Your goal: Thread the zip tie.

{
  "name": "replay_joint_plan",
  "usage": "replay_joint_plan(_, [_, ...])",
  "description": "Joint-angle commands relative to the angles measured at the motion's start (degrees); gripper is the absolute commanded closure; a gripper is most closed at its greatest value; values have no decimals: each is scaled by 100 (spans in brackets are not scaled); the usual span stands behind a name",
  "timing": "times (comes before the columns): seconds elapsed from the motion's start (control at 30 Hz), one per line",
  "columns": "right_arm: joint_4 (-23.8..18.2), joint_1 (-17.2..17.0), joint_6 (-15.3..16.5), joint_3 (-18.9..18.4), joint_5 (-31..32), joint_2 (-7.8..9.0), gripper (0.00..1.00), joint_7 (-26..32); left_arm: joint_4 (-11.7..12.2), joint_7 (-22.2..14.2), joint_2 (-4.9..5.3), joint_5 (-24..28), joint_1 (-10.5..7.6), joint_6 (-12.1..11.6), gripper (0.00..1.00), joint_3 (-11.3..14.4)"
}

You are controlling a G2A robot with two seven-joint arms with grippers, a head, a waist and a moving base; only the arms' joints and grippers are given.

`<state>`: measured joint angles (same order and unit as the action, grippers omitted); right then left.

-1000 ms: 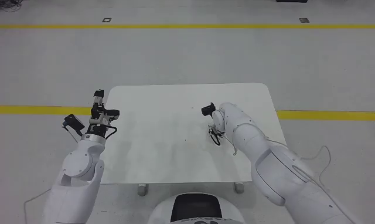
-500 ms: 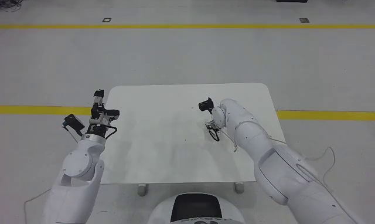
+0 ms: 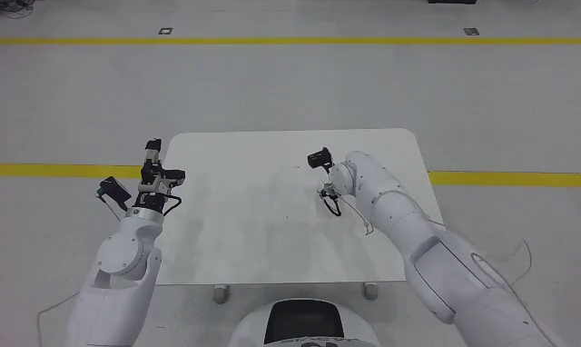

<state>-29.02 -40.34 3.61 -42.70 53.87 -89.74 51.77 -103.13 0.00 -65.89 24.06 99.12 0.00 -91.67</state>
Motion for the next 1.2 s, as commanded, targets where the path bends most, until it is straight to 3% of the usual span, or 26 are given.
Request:
replay_joint_plan(0.0, [-243, -94, 1, -104, 30, 95, 100, 46, 0, 0, 0, 0, 0, 0, 0, 0])
replay_joint_plan(0.17, [-1042, -447, 55, -482, 136, 393, 100, 153, 0, 0, 0, 0, 0, 0, 0, 0])
replay_joint_plan(0.4, [-2694, -1366, 485, -1454, 306, 950, 100, 365, 0, 0, 0, 0, 0, 0, 0, 0])
replay_joint_plan(0.53, [-3583, -2002, 893, -2111, 201, 1220, 100, 558, 0, 0, 0, 0, 0, 0, 0, 0])
replay_joint_plan(0.7, [-4003, -2444, 1588, -2729, -307, 1422, 100, 642, 0, 0, 0, 0, 0, 0, 0, 0])
replay_joint_plan(0.9, [-4292, -2642, 1588, -2789, -1218, 1659, 100, 747, 0, 0, 0, 0, 0, 0, 0, 0])
replay_joint_plan(1.17, [-4161, -2401, 1588, -2158, -2993, 2023, 100, 912, 0, 0, 0, 0, 0, 0, 0, 0])
